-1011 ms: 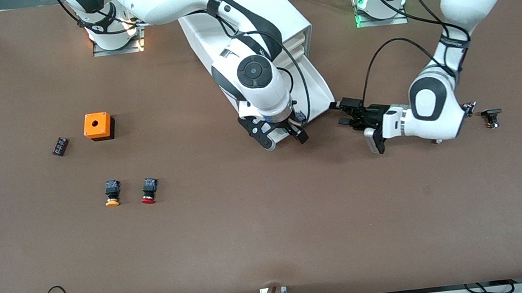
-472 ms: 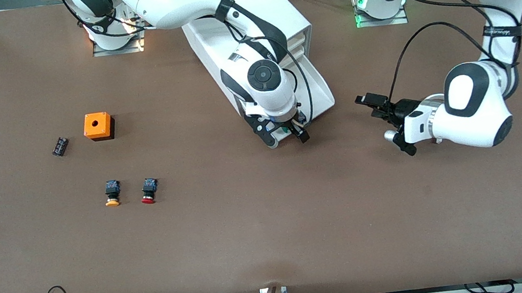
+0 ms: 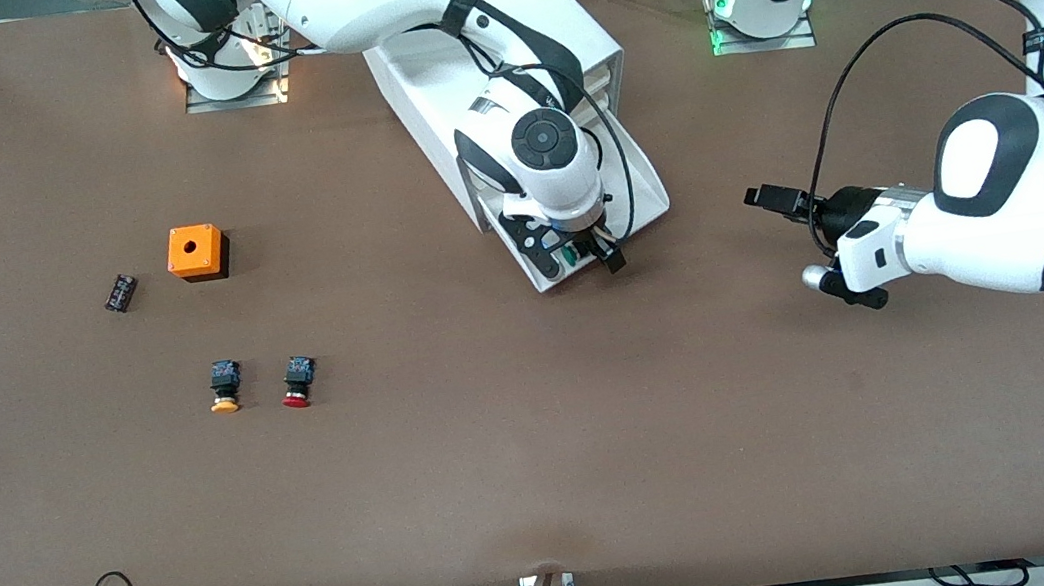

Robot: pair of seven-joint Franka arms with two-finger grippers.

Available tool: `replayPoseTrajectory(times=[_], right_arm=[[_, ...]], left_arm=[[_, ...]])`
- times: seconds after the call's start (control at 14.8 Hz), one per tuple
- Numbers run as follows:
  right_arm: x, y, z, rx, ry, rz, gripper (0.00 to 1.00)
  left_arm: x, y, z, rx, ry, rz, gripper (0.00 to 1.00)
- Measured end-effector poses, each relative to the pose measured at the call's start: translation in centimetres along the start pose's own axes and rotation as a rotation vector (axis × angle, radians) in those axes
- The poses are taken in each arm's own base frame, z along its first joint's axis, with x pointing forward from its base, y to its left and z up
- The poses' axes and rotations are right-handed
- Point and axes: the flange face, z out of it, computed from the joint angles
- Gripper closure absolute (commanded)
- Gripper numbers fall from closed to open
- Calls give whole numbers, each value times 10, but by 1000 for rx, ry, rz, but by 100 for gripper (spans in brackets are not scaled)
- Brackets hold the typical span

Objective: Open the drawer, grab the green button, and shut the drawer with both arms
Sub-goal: 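Grasp the green button in the drawer with the right gripper, then lift the green button out of the drawer with the right gripper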

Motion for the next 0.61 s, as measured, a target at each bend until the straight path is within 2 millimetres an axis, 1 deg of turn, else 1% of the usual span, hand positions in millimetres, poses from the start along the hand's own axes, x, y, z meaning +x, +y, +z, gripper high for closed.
replayPoseTrajectory(times=[0.07,0.13,0.2,0.27,0.47,0.61], right_arm=[[-1,1,1,-1,0,-1,35],[-1,1,1,-2,0,-1,69],[-1,1,1,-2,0,-1,94],[-1,1,1,-2,0,-1,100],[-1,0,0,-2,0,-1,100],[0,0,-3,-10,5,-1,100]], left_arm=[[-3,4,-7,28,10,-23,0],[-6,8,-15,73,23,-57,0],[-10,13,-24,124,40,-88,0],[-13,19,-33,181,60,-112,0],[-20,37,-61,335,122,-128,0],[-23,40,-76,388,153,-129,0]])
